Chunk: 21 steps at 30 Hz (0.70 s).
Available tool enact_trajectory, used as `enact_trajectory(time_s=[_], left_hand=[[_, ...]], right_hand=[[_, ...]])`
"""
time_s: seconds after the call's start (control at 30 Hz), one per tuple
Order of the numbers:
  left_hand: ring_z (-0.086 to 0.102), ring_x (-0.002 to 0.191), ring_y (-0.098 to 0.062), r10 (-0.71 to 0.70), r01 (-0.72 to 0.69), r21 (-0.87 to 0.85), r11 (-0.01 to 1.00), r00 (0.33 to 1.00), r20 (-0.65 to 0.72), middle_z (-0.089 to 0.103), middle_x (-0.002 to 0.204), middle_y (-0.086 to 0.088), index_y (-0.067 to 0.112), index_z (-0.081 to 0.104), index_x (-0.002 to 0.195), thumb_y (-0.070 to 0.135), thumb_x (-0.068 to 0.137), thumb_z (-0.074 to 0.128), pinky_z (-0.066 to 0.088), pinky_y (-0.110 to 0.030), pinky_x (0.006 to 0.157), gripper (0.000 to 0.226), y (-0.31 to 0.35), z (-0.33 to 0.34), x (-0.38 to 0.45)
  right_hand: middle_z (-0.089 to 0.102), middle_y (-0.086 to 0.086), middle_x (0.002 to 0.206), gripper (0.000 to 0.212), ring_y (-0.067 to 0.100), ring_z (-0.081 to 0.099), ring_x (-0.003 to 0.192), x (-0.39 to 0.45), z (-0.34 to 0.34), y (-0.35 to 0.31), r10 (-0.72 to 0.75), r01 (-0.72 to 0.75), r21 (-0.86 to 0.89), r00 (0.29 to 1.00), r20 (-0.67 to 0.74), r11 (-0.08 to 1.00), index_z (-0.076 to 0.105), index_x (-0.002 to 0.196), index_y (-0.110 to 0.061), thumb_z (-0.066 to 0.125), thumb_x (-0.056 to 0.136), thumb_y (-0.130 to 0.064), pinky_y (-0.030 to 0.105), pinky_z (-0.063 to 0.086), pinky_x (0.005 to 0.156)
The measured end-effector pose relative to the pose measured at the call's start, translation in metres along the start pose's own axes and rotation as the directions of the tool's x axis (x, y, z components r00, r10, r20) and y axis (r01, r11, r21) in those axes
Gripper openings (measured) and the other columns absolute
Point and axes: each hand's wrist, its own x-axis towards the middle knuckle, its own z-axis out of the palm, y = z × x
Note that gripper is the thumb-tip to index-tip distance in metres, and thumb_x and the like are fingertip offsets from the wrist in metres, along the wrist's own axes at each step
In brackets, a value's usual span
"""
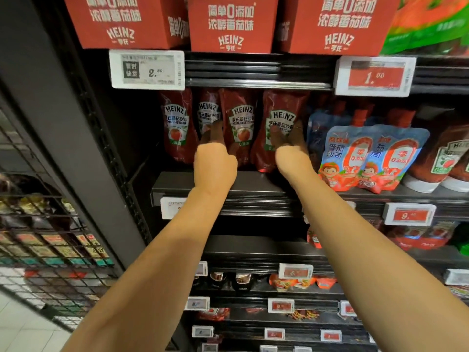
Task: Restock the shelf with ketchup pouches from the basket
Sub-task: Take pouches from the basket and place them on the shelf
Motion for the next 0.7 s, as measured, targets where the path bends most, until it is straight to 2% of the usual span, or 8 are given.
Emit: enact_trajectory(time_s=[0.07, 0.2, 0.33, 0.37, 0.43, 0.5, 0.6, 0.7], left_hand=[[0.056, 0.073, -0.035, -0.004, 0.004, 0.009, 1.0, 1.0, -0.017, 0.053, 0.076, -0.014, 0.008, 0.042, 0.147, -0.003, 0.083, 0.058, 0.055, -0.041, 0.064, 0.067, 0.0, 0.004, 0.0], [0.055, 0.069, -0.032, -0.01, 0.01, 0.013, 1.0, 1.0, -0.006, 0.058, 0.083, -0.015, 0.018, 0.028, 0.157, -0.006, 0.08, 0.053, 0.048, -0.034, 0.056, 0.084, -0.003, 0.007, 0.003], [0.048, 0.077, -0.027, -0.016, 0.017, 0.025, 1.0, 1.0, -0.014, 0.06, 0.114, -0.028, 0.013, 0.031, 0.155, -0.007, 0.078, 0.053, 0.043, -0.033, 0.063, 0.083, 0.002, 0.004, 0.003], [0.048, 0.077, -0.026, 0.003, -0.003, 0.058, 0.998, 1.0, -0.001, 0.061, 0.112, -0.03, 0.003, 0.045, 0.144, -0.007, 0.078, 0.054, 0.043, -0.034, 0.063, 0.067, 0.004, 0.002, 0.002], [0.055, 0.068, -0.031, 0.101, -0.105, 0.19, 0.976, 0.994, 0.032, 0.059, 0.074, -0.023, -0.009, 0.063, 0.091, -0.007, 0.078, 0.058, 0.04, -0.034, 0.055, 0.014, 0.009, -0.001, -0.001], [0.061, 0.06, -0.037, 0.185, -0.193, 0.26, 0.946, 0.981, 0.057, 0.045, 0.052, -0.014, 0.0, 0.046, 0.056, -0.009, 0.074, 0.062, 0.037, -0.033, 0.046, 0.026, 0.014, 0.0, -0.002], [0.052, 0.063, -0.034, 0.133, -0.171, 0.294, 0.94, 0.981, 0.143, 0.031, 0.051, -0.003, 0.013, 0.026, 0.054, -0.003, 0.083, 0.058, 0.03, -0.035, 0.054, 0.046, 0.01, 0.005, -0.001], [0.048, 0.064, -0.033, 0.138, -0.172, 0.29, 0.941, 0.981, 0.134, 0.029, 0.052, -0.003, 0.006, 0.034, 0.058, -0.001, 0.084, 0.058, 0.028, -0.036, 0.056, 0.036, 0.006, 0.01, 0.001]], right_hand=[[0.047, 0.006, 0.152, 0.068, 0.025, 0.047, 0.134, 0.01, 0.006, -0.005, -0.069, 0.068, -0.014, 0.995, -0.074, 0.998, 0.023, 0.158, -0.02, 0.051, 0.101, -0.045, 0.007, 0.017, 0.094], [0.045, 0.011, 0.153, 0.069, 0.032, 0.043, 0.138, 0.033, 0.011, -0.013, -0.057, 0.056, -0.013, 0.992, -0.112, 0.998, 0.024, 0.157, -0.015, 0.051, 0.1, -0.044, 0.03, 0.032, 0.107], [0.038, 0.008, 0.158, 0.072, 0.029, 0.036, 0.143, 0.034, 0.012, -0.007, -0.078, 0.088, 0.057, 0.983, -0.167, 0.994, 0.024, 0.157, -0.019, 0.054, 0.097, -0.046, 0.026, 0.024, 0.109], [0.04, 0.007, 0.157, 0.076, 0.027, 0.038, 0.142, 0.029, 0.013, -0.005, -0.104, 0.112, 0.045, 0.981, -0.164, 0.993, 0.022, 0.158, -0.02, 0.055, 0.095, -0.047, 0.024, 0.023, 0.106], [0.052, 0.006, 0.147, 0.081, 0.022, 0.05, 0.13, 0.019, 0.016, -0.001, -0.172, 0.17, -0.026, 0.973, -0.153, 0.985, 0.026, 0.155, -0.019, 0.062, 0.089, -0.049, 0.02, 0.028, 0.099], [0.061, 0.006, 0.134, 0.083, 0.02, 0.058, 0.114, 0.01, 0.018, 0.0, -0.216, 0.198, -0.128, 0.964, -0.154, 0.972, 0.034, 0.147, -0.018, 0.068, 0.08, -0.052, 0.025, 0.04, 0.093], [0.052, 0.015, 0.136, 0.089, 0.034, 0.055, 0.121, 0.003, 0.018, -0.003, -0.273, 0.222, -0.273, 0.947, -0.169, 0.936, 0.031, 0.146, -0.01, 0.069, 0.078, -0.054, 0.033, 0.045, 0.095], [0.033, 0.021, 0.152, 0.098, 0.04, 0.041, 0.135, -0.007, 0.018, -0.003, -0.312, 0.193, -0.491, 0.934, -0.172, 0.85, 0.02, 0.154, -0.006, 0.062, 0.085, -0.062, 0.045, 0.039, 0.106]])
